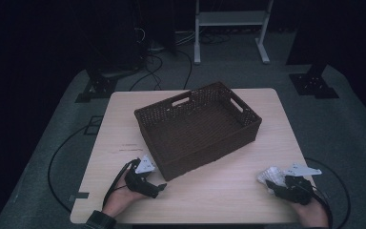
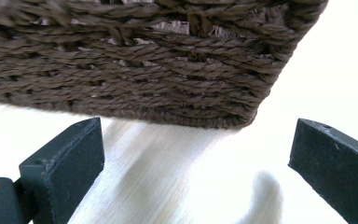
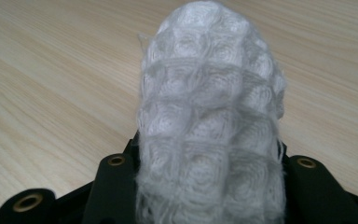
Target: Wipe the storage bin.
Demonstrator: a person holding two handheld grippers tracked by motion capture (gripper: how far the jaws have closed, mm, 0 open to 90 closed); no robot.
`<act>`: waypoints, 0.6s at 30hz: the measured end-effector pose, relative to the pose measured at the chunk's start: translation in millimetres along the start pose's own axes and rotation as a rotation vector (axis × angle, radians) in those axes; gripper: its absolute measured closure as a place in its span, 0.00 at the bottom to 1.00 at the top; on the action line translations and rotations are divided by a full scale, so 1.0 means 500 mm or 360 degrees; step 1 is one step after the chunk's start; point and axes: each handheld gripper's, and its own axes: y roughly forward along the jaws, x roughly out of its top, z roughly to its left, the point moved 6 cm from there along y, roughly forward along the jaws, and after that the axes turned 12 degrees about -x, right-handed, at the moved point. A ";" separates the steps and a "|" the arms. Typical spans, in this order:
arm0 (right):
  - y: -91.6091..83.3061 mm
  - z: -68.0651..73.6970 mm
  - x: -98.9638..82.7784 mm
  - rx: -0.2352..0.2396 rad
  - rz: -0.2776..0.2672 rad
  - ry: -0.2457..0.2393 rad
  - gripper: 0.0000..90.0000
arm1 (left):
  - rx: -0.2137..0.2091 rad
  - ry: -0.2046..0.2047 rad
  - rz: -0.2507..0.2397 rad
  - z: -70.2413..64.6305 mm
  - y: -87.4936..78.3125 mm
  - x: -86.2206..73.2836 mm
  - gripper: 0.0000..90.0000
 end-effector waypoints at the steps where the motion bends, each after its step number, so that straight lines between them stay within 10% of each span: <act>1: 0.000 -0.003 -0.003 -0.0007 0.0003 -0.0003 0.60 | -0.0005 -0.0008 -0.0016 0.000 -0.005 0.001 0.04; 18: 0.006 -0.010 -0.012 -0.0022 0.0022 0.0003 0.60 | -0.0065 0.0056 -0.0296 0.024 -0.132 0.032 0.59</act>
